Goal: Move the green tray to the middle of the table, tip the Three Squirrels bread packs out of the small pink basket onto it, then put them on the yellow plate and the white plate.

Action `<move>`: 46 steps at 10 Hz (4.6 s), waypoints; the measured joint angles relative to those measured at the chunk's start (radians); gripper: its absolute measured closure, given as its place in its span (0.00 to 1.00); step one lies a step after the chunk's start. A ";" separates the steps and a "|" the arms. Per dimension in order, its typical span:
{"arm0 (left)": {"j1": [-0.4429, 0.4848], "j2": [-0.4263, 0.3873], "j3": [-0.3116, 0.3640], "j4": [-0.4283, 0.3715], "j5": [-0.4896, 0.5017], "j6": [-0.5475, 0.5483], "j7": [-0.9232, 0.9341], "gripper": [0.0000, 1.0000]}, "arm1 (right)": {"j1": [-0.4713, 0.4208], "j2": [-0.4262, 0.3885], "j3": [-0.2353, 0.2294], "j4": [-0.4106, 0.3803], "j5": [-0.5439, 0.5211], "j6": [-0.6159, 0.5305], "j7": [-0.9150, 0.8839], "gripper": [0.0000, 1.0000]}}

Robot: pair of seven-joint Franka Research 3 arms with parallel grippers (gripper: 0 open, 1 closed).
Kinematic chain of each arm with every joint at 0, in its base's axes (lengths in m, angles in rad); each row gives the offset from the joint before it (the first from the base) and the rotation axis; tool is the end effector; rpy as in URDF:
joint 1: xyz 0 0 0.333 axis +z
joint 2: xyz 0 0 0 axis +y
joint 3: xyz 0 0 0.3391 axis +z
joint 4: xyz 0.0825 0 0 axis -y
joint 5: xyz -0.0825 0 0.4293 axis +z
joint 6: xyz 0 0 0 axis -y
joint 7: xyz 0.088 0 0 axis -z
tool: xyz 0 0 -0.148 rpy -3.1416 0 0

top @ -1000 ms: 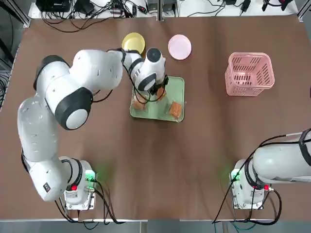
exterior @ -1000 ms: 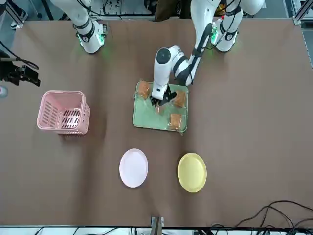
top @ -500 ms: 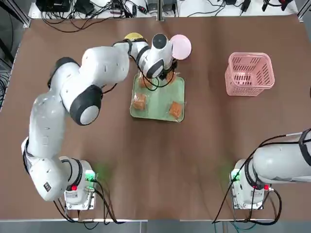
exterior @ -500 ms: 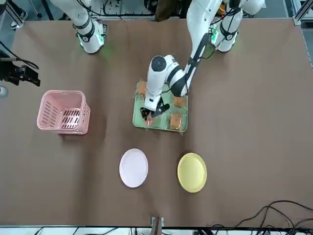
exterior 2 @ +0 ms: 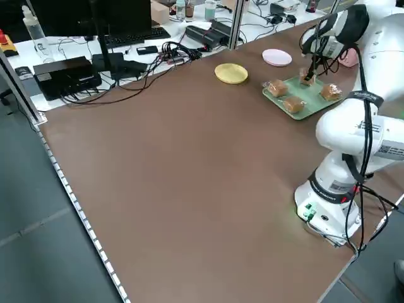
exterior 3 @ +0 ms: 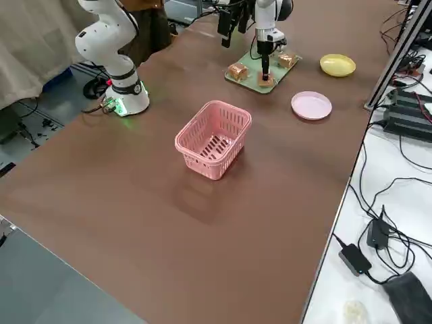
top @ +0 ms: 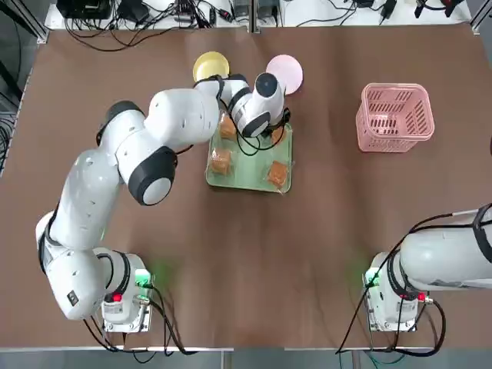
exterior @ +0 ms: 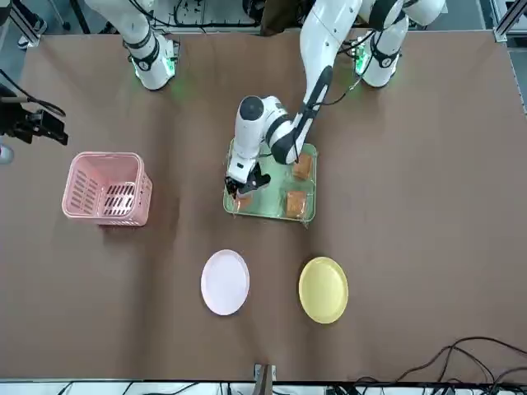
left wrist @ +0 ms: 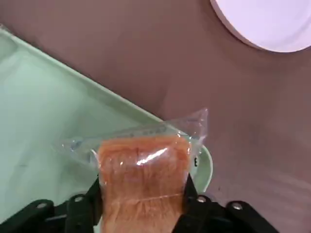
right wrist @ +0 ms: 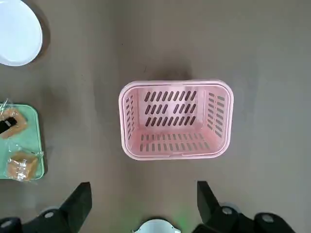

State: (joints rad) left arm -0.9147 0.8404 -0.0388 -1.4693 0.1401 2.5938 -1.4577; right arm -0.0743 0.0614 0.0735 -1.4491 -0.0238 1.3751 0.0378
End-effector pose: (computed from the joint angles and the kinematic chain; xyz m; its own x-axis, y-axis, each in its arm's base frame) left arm 0.4713 -0.6546 0.1526 0.9053 0.4115 0.1055 0.3727 -0.8885 0.2676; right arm 0.5939 -0.0057 0.6162 0.9901 -0.0427 -0.1340 -0.0398 -0.9989 0.0243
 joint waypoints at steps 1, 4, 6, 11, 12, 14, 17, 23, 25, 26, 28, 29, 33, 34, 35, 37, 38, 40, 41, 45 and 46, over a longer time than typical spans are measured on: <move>-0.003 0.001 0.000 0.004 0.004 0.000 0.000 0.28 | 0.000 0.000 0.000 0.000 0.000 0.000 0.000 0.04; -0.020 0.001 -0.001 0.017 0.005 0.000 0.000 0.23 | 0.000 0.000 0.000 0.000 0.000 0.000 0.000 0.04; -0.022 -0.003 0.002 0.027 0.005 -0.044 -0.001 0.19 | 0.000 0.000 0.000 0.000 0.000 0.000 0.000 0.04; 0.099 -0.167 0.008 0.050 0.007 -0.419 0.203 0.00 | 0.000 0.000 0.000 0.000 0.015 0.002 0.000 0.04; 0.133 -0.210 0.006 0.051 0.007 -0.462 0.248 0.00 | 0.000 0.000 0.000 0.000 0.034 0.002 0.000 0.04; 0.203 -0.306 0.006 0.045 -0.003 -0.564 0.380 0.00 | 0.000 0.000 -0.001 0.000 0.048 0.002 0.000 0.04; 0.411 -0.462 0.008 0.017 -0.089 -0.755 0.722 0.00 | 0.000 0.000 -0.002 0.001 0.048 0.003 0.000 0.04; 0.761 -0.676 0.007 -0.001 -0.108 -0.923 1.203 0.00 | 0.116 0.018 0.007 -0.012 0.049 0.126 0.019 0.05; 0.801 -0.713 0.006 -0.004 -0.117 -0.951 1.237 0.00 | 0.205 0.074 0.009 -0.043 0.050 0.219 0.116 0.05; 0.838 -0.723 0.005 -0.010 -0.140 -0.952 1.283 0.00 | 0.252 0.112 0.010 -0.051 0.049 0.260 0.155 0.06; 0.872 -0.731 -0.002 -0.098 -0.179 -0.873 1.341 0.00 | 0.319 0.196 0.010 -0.061 0.050 0.342 0.178 0.06; 0.869 -0.725 -0.022 -0.164 -0.209 -0.807 1.341 0.00 | 0.349 0.235 0.010 -0.062 0.050 0.384 0.186 0.07; 0.774 -0.605 -0.085 -0.247 -0.236 -0.654 1.333 0.00 | 0.485 0.325 0.011 -0.157 0.053 0.614 0.294 0.08; 0.720 -0.559 -0.093 -0.249 -0.236 -0.616 1.313 0.00 | 0.515 0.330 0.011 -0.210 0.054 0.676 0.321 0.08; 0.664 -0.520 -0.095 -0.248 -0.235 -0.584 1.279 0.00 | 0.543 0.337 0.011 -0.259 0.057 0.724 0.333 0.09; 0.584 -0.473 -0.096 -0.237 -0.217 -0.550 1.225 0.00 | 0.591 0.354 0.011 -0.325 0.087 0.794 0.355 0.10; 0.558 -0.450 -0.096 -0.215 -0.197 -0.548 1.198 0.00 | 0.611 0.369 0.011 -0.338 0.098 0.819 0.379 0.10; 0.502 -0.382 -0.096 -0.188 -0.141 -0.536 1.132 0.00 | 0.653 0.408 0.011 -0.346 0.101 0.867 0.418 0.10; 0.462 -0.342 -0.096 -0.186 -0.118 -0.495 1.067 0.00 | 0.665 0.426 0.011 -0.346 0.101 0.881 0.423 0.10; 0.406 -0.242 -0.096 -0.180 -0.112 -0.392 0.966 0.00 | 0.684 0.503 0.009 -0.358 0.101 0.976 0.424 0.10; 0.388 -0.223 -0.096 -0.181 -0.111 -0.384 0.953 0.00 | 0.684 0.517 0.008 -0.359 0.101 0.986 0.424 0.10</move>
State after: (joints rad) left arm -0.5262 0.6172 -0.1347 -1.6498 0.0290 2.2097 -0.5042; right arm 0.6102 0.5786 0.0816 -1.8077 0.0774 2.3609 0.4614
